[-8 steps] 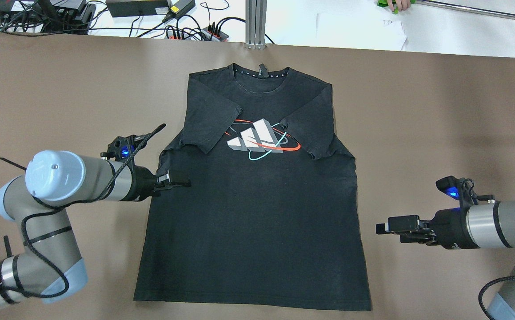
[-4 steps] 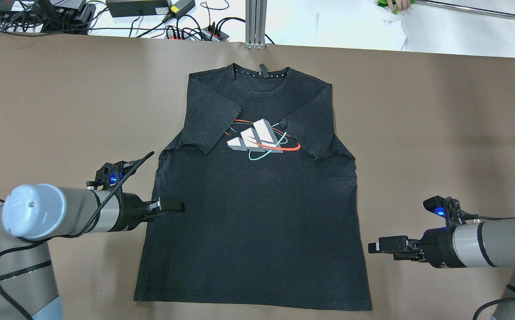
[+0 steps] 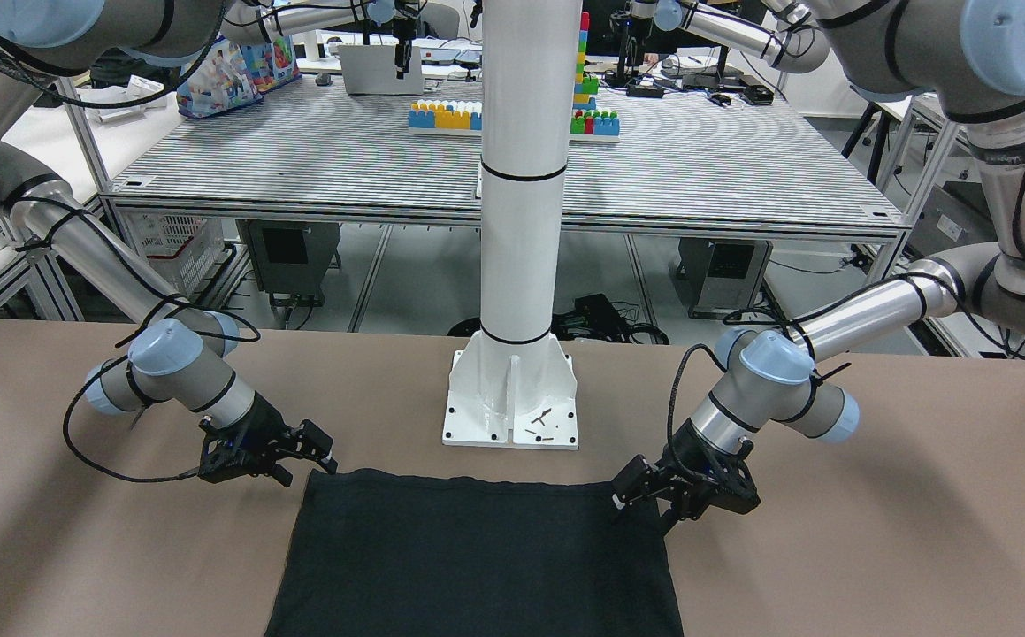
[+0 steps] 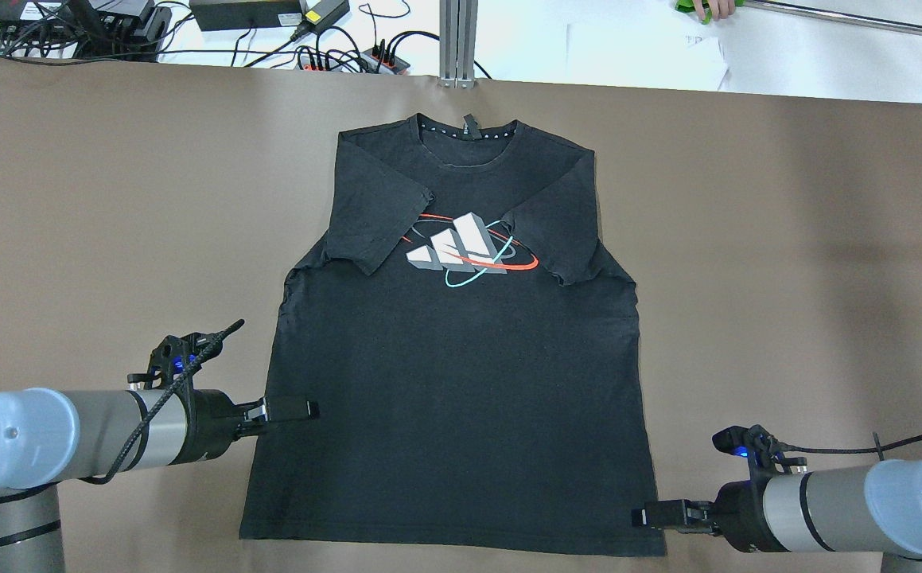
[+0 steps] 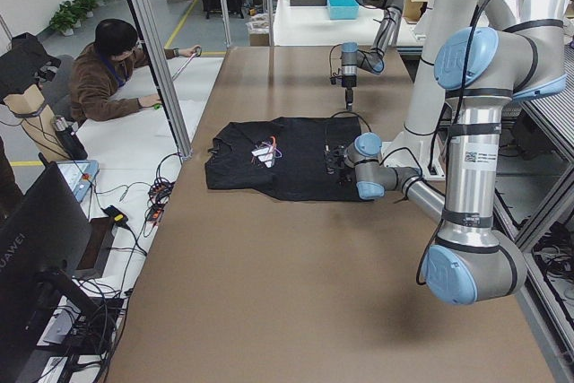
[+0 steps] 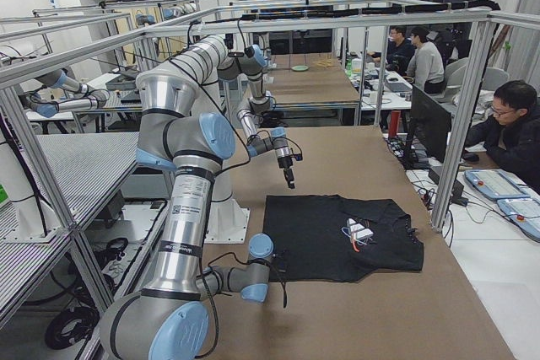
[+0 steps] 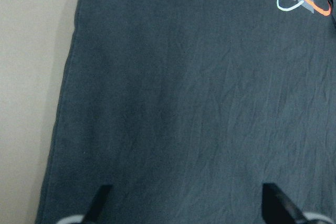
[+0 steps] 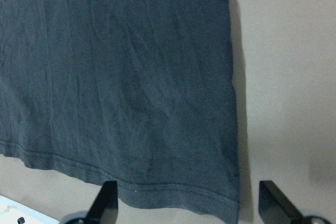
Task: Fold clothes
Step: 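Move both grippers down to the hem corners nearest the robot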
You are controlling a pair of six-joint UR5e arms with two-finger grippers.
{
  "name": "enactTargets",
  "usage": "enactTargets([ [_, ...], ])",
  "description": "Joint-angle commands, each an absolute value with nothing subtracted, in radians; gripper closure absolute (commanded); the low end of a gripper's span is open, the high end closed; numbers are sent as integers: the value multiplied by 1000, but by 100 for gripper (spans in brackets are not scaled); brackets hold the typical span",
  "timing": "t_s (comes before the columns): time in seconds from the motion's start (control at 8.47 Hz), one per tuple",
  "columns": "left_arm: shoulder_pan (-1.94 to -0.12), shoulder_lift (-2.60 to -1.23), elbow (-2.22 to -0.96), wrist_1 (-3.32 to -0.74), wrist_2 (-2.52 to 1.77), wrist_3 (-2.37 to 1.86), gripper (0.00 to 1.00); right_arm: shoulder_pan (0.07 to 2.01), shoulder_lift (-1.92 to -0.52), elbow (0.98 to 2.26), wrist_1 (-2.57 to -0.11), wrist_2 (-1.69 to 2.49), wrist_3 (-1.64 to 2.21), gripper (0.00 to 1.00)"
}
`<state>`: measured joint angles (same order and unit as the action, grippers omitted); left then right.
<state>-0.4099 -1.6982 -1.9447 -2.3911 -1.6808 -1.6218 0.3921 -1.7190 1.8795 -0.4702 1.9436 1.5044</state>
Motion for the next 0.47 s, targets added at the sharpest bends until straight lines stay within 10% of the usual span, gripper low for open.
enactTargets([
  [0.0, -374, -1698, -1937, -2391, -1637, -1623, 0, 339, -1718, 1849, -472, 1905, 1505, 6],
  [0.12, -371, -1700, -1930, -2391, -1637, -1621, 0, 328, -1714, 1844, -472, 1904, 1506, 7],
  [0.35, -367, -1704, -1921, -2391, -1632, -1620, 0, 325, -1717, 1842, -472, 1893, 1506, 40],
])
